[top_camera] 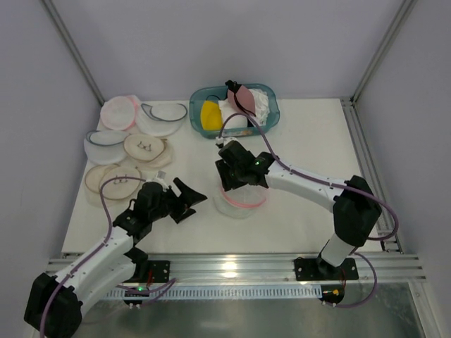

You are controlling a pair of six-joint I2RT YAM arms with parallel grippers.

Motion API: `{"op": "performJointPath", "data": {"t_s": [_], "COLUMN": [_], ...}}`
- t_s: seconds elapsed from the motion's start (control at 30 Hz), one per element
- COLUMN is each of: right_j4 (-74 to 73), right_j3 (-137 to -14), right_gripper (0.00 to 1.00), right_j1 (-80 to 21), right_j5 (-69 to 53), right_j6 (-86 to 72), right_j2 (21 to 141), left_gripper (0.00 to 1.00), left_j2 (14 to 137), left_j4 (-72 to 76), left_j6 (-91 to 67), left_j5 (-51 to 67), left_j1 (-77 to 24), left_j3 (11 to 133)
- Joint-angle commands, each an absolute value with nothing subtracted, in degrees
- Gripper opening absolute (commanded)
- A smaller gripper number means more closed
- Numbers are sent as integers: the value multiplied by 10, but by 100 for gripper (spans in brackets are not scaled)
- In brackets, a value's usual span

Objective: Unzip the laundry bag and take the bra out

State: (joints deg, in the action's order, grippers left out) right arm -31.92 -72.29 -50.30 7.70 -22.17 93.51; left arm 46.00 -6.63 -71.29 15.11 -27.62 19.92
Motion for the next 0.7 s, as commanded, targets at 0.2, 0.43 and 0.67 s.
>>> {"op": "performJointPath", "data": {"t_s": [0.2, 0.43, 0.67], "right_j4": [-330, -343, -338], "right_j3": [-808, -816, -791], "right_gripper": [45, 33, 4], "right_j1": [-506, -507, -507], "right_j5": [82, 84, 89], "right_j6": [-222, -235, -239], "right_j2": [1011, 1043, 1028], "left_gripper": [86, 86, 86], "left_j2": [402, 401, 403], "left_j4": [-86, -80, -74], "left_j6": [-712, -712, -714], "left_j5": [139, 142, 142], "left_j1": [-272, -272, -272], "left_j3": [171, 165, 161]}}
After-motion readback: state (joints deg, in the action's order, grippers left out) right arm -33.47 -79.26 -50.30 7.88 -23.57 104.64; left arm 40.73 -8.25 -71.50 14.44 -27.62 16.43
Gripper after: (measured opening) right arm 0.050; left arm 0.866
